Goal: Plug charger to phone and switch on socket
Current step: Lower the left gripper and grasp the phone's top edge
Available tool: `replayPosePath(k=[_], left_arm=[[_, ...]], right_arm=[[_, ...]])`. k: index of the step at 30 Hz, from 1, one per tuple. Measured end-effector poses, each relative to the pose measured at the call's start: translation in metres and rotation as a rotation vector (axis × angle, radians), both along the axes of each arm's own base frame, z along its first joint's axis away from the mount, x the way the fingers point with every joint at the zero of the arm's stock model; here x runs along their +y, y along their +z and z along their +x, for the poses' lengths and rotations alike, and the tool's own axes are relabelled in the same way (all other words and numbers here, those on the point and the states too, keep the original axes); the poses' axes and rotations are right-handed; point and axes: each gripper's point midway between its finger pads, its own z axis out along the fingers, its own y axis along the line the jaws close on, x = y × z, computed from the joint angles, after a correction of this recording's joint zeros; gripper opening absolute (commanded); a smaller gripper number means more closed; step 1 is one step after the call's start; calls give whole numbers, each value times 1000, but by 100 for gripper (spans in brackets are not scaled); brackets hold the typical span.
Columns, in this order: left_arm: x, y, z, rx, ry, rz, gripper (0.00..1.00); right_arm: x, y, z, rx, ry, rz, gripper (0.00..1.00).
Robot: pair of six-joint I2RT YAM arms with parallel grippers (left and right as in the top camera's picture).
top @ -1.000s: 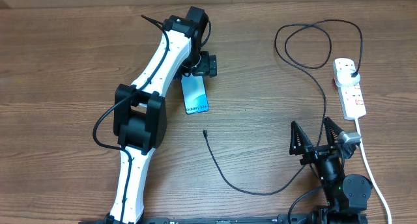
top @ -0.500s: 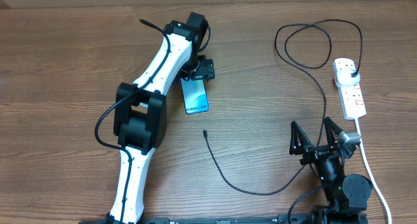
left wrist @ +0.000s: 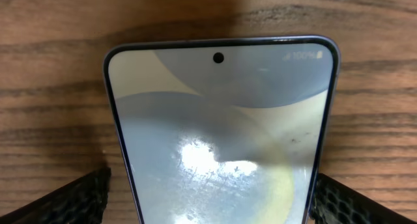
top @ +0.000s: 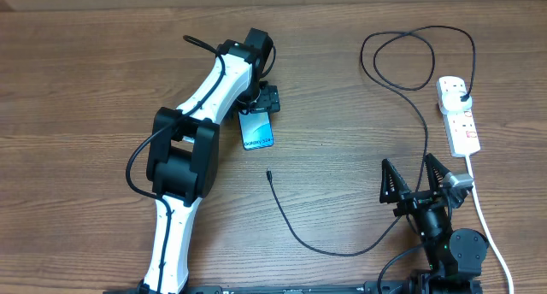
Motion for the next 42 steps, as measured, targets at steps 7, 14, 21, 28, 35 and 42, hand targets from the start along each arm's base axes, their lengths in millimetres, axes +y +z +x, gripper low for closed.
replayPosePath(k=[7, 14, 21, 28, 35, 42], left_arm=[[0, -1, -14, 46, 2, -13, 100], [0, -1, -30, 114, 1, -17, 100], [-7, -1, -45, 157, -21, -8, 99], [-23, -2, -60, 189, -62, -8, 99], [-26, -2, -60, 182, -71, -5, 100], [-29, -2, -34, 64, -41, 2, 100]], right_arm=[[0, 0, 0, -1, 0, 0, 100], [0, 0, 0, 0, 0, 0, 100], [0, 0, 0, 0, 0, 0, 100], [0, 0, 0, 0, 0, 0, 100], [0, 0, 0, 0, 0, 0, 100], [0, 0, 0, 0, 0, 0, 100]])
